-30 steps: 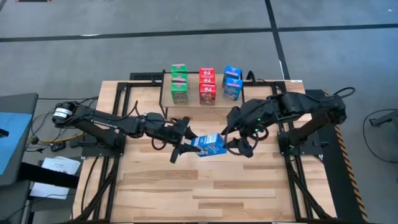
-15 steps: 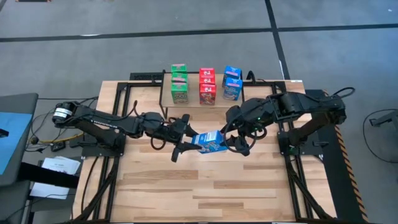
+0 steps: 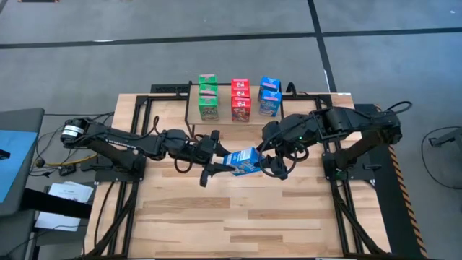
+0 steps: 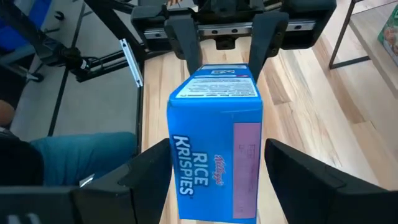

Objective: Stack cereal on shelf
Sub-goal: Put the blue cereal box on the shelf aligned with the other blue cereal boxes

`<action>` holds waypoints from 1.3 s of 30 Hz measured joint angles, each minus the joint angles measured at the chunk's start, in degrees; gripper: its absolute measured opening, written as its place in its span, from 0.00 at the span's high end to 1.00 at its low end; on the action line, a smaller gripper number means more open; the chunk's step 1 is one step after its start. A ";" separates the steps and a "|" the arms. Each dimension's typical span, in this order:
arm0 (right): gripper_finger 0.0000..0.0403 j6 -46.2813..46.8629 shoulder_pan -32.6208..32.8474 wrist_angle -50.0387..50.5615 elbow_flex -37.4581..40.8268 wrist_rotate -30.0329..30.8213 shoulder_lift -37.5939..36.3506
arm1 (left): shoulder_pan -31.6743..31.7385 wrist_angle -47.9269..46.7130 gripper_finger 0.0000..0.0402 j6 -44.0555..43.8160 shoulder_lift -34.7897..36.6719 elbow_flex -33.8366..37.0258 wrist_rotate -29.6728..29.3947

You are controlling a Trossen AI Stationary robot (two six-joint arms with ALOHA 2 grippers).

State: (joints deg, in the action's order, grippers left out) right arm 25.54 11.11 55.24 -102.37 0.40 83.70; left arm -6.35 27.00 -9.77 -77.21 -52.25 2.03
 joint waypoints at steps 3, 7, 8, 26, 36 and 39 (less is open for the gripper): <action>0.31 0.15 0.00 -0.02 0.00 0.02 0.00 | 0.02 0.00 0.54 -0.36 0.00 0.00 -0.36; 0.35 0.13 0.00 -0.21 -0.02 0.22 0.94 | 0.00 0.17 0.54 -0.41 0.00 0.00 -1.92; 0.36 0.13 0.00 0.00 0.02 0.22 1.24 | 0.00 0.17 0.54 -0.41 0.00 0.00 -2.19; 0.56 0.00 0.02 0.92 0.00 -0.39 2.73 | 0.00 -0.61 0.54 -0.58 0.00 0.02 0.50; 0.56 0.00 0.02 0.92 0.00 -0.44 2.73 | 0.04 -0.66 0.53 -0.52 0.00 0.02 0.52; 0.55 0.01 0.02 0.93 0.00 -0.44 2.75 | 0.00 -0.70 0.52 -1.14 0.00 0.02 -0.45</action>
State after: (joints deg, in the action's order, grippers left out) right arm 25.55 11.14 56.18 -102.37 -0.03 86.46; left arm -6.34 26.30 -10.91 -77.21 -52.23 1.58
